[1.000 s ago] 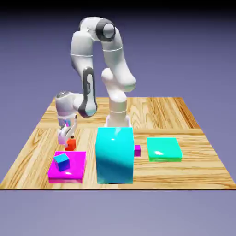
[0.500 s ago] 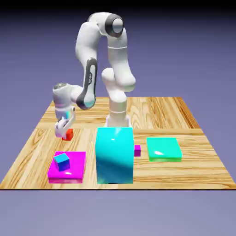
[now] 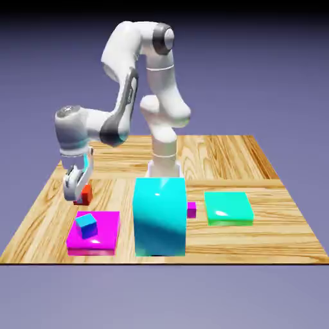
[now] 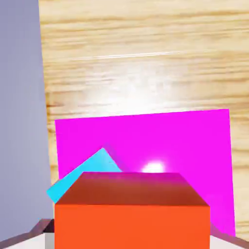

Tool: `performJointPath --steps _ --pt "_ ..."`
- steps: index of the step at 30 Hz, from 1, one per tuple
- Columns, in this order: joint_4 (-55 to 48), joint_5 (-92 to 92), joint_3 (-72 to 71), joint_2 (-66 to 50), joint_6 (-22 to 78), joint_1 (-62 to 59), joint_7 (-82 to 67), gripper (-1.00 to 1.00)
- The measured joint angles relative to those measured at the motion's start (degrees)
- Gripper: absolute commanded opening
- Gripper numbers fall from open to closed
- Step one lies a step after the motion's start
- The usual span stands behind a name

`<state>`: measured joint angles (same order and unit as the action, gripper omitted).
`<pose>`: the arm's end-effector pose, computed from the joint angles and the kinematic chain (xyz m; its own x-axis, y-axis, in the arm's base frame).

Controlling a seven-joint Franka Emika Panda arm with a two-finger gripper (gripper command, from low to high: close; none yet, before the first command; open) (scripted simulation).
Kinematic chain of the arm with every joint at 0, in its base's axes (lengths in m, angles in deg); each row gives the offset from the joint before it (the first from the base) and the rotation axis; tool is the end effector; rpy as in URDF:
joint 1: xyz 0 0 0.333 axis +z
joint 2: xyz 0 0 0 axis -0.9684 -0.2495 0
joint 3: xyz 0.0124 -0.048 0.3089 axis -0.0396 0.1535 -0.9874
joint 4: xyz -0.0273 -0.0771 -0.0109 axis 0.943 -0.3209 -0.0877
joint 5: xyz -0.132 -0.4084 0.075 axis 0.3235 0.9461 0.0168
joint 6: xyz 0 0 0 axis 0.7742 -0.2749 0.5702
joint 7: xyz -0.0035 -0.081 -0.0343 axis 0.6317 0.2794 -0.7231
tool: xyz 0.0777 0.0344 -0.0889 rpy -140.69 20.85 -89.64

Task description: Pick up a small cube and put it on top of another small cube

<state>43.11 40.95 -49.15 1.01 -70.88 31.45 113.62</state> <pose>0.5054 -0.2743 0.2684 -0.7447 -0.6671 -0.0187 -0.6674 0.7445 0.0168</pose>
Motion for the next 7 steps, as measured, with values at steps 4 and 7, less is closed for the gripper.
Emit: performJointPath --steps 4,7 --pt "1.92 3.01 1.39 -7.61 -9.29 1.24 2.04 1.00" --pt "1.41 2.25 1.02 -5.57 -6.75 0.91 1.53 1.00"
